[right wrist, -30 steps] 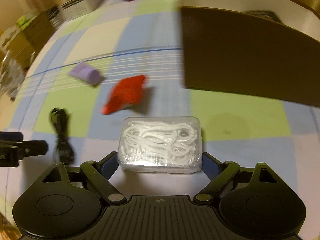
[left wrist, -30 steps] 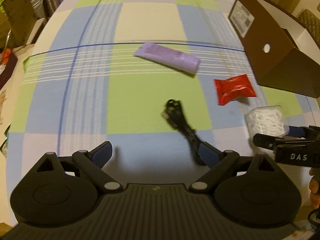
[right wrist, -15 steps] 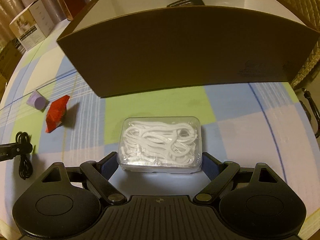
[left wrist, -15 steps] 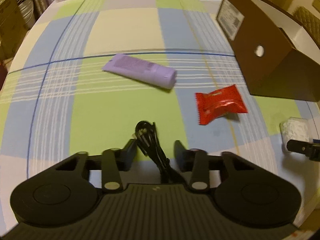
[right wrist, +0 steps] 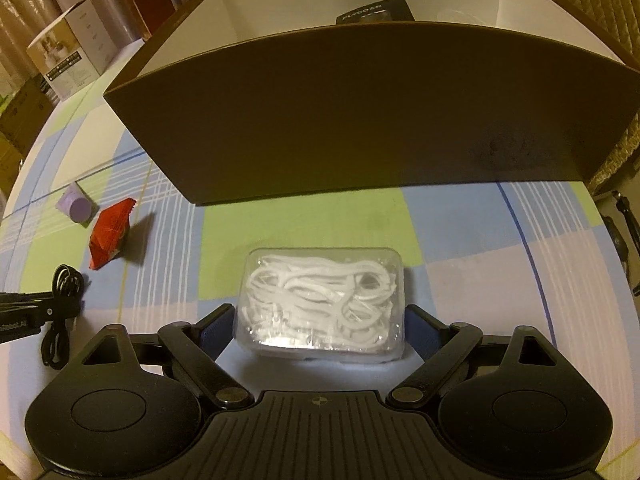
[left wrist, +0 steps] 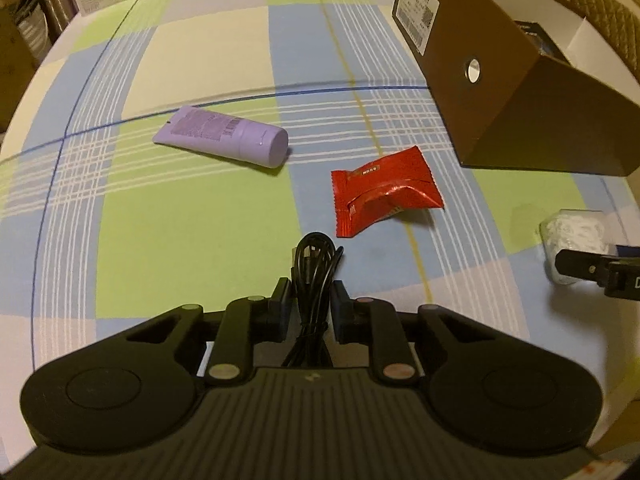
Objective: Organize objects
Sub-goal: 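Grasp the white floss-pick case with the right tool while the left tool grasps the black cable, then carry floss case and cable over the brown box with both tools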
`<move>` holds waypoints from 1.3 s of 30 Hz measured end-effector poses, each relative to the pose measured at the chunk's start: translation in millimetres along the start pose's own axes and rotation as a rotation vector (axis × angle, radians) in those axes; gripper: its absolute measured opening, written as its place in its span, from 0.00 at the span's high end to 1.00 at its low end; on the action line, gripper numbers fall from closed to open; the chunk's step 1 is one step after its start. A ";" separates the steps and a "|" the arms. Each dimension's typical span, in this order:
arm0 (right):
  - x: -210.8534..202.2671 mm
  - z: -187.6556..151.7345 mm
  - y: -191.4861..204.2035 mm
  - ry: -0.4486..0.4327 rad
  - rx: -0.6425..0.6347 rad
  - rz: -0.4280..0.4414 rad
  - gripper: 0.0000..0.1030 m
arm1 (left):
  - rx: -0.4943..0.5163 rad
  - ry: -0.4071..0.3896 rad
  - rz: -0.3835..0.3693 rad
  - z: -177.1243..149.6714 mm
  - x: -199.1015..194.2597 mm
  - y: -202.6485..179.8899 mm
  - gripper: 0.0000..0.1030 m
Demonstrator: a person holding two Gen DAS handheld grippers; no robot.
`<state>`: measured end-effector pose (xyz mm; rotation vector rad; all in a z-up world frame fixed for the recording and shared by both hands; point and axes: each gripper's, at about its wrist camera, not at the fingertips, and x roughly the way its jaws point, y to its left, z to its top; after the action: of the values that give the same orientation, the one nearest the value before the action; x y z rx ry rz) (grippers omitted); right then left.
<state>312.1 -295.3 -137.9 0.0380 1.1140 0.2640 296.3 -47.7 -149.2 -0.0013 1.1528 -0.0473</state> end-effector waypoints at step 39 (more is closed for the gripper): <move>-63.3 5.5 13.0 -0.129 -0.027 0.086 0.17 | -0.027 -0.195 -0.098 14.2 -92.2 -8.0 0.86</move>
<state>288.4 -296.6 -77.6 0.0774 0.9815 0.3488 271.6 -52.5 -59.0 -0.0847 0.9580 -0.1157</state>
